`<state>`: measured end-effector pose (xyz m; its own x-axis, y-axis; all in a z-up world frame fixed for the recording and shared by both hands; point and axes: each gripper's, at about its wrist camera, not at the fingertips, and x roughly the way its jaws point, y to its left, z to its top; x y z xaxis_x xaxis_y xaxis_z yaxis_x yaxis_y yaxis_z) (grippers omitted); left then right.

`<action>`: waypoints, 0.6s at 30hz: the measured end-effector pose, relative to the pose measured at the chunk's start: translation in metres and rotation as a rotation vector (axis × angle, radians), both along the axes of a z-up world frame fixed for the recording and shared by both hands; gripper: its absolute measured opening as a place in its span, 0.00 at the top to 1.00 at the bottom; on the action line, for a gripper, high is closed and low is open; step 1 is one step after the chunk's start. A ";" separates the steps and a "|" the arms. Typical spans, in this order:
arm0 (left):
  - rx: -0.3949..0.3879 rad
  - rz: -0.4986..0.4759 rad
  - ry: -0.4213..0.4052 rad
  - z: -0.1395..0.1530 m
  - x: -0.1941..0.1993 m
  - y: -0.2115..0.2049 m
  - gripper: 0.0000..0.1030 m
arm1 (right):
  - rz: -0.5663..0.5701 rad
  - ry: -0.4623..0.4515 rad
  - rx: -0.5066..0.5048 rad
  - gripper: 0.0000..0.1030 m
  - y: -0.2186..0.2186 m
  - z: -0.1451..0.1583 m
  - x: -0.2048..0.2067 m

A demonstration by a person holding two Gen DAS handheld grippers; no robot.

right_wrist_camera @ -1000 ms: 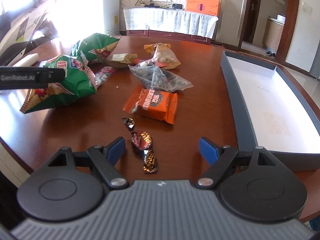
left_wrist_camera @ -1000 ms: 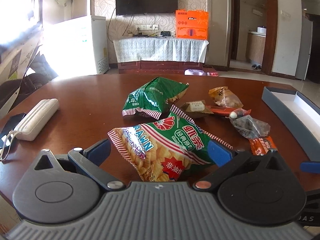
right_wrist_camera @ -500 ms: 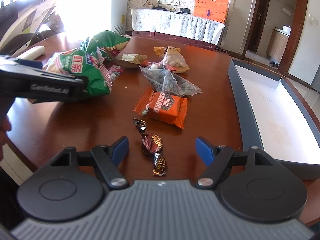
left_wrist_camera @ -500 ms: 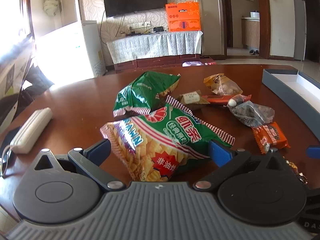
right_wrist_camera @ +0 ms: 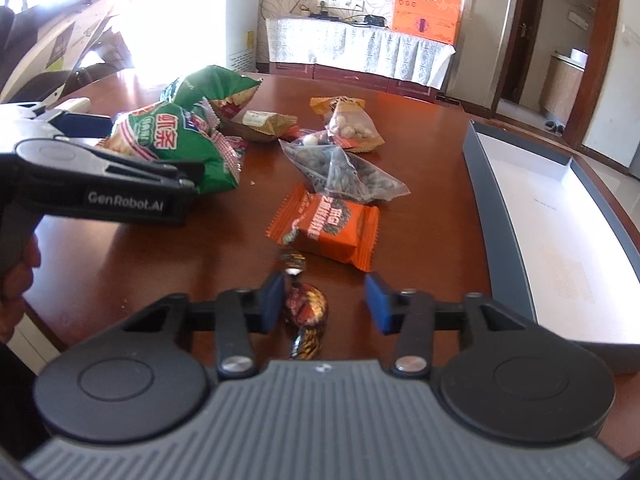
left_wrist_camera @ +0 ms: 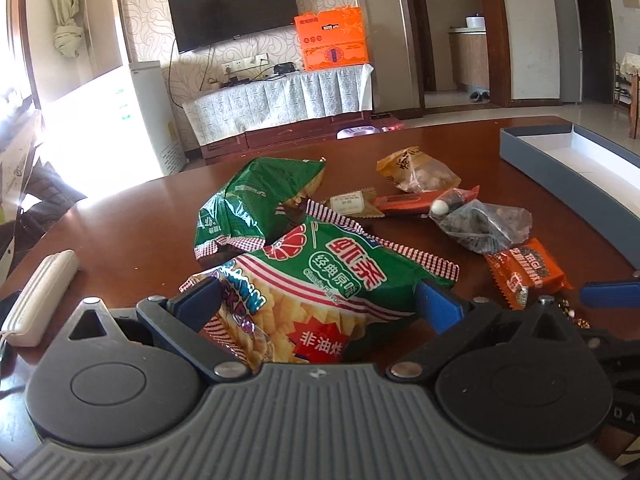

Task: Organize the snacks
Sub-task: 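Close the left gripper on the cracker bag while the right gripper grasps the brown wrapped candy, then carry the cracker bag with the left gripper into the grey box while the right gripper carries the candy there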

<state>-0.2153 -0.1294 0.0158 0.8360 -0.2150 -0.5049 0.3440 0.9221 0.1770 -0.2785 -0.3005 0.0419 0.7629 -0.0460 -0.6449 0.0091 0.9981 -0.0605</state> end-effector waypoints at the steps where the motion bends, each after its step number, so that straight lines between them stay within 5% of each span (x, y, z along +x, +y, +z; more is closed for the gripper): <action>1: 0.001 -0.003 0.002 0.000 -0.001 0.000 0.04 | 0.004 0.000 0.003 0.62 0.000 0.000 0.001; 8: 0.051 -0.023 -0.030 -0.002 -0.009 -0.008 0.17 | 0.038 0.005 0.003 0.76 0.003 0.001 0.003; 18: 0.065 -0.023 -0.048 -0.002 -0.014 -0.012 0.25 | 0.032 -0.038 0.014 0.76 -0.001 0.009 -0.001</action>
<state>-0.2290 -0.1418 0.0136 0.8550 -0.2025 -0.4775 0.3545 0.9002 0.2530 -0.2792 -0.3020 0.0506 0.7879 -0.0128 -0.6157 -0.0204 0.9987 -0.0468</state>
